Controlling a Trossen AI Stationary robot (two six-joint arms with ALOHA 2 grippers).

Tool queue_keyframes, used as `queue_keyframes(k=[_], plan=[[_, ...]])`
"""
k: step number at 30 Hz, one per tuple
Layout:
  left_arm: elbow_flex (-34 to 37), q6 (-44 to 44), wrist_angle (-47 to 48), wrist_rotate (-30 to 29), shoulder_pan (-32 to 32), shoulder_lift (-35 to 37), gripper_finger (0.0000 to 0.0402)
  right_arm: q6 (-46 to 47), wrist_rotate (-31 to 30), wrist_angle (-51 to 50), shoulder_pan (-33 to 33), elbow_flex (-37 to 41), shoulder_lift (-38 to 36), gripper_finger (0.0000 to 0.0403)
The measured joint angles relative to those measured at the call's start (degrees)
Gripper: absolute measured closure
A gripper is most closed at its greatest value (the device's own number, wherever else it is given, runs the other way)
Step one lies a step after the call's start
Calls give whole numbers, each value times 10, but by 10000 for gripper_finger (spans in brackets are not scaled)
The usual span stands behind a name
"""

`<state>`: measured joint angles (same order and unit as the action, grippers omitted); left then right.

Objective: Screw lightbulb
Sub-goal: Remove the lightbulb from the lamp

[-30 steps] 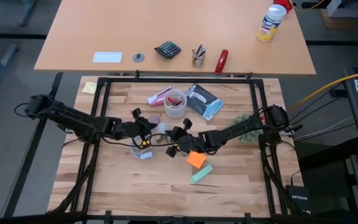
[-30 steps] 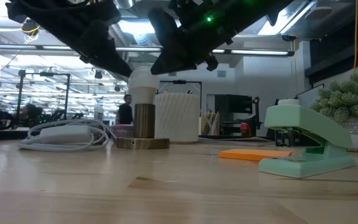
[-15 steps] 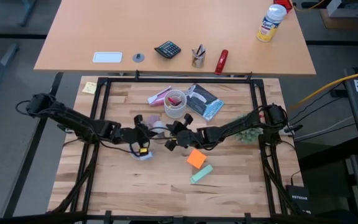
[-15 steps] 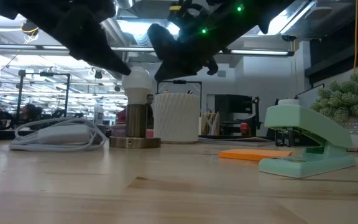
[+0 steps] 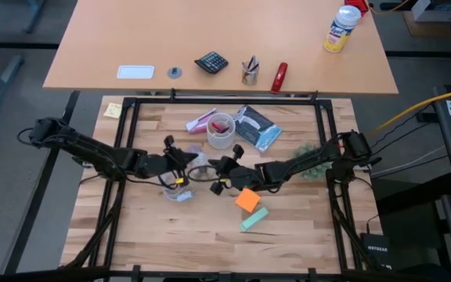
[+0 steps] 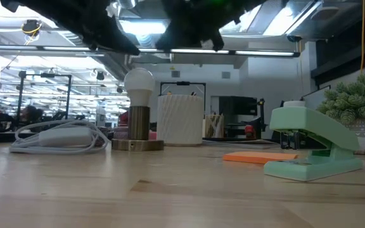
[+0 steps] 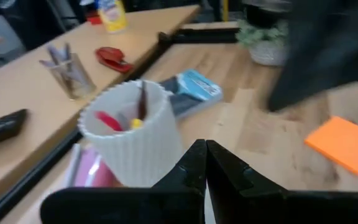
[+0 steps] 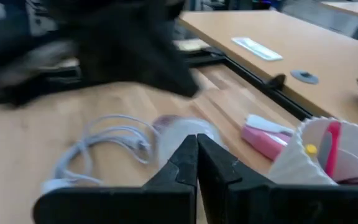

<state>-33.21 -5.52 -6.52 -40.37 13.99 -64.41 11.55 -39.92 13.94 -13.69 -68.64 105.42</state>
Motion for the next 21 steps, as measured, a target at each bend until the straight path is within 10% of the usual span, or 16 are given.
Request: queue_keyframes(k=[21], plan=[[0,-13,86,91,-72,9,400,21,-1,47,13,0,68,396]])
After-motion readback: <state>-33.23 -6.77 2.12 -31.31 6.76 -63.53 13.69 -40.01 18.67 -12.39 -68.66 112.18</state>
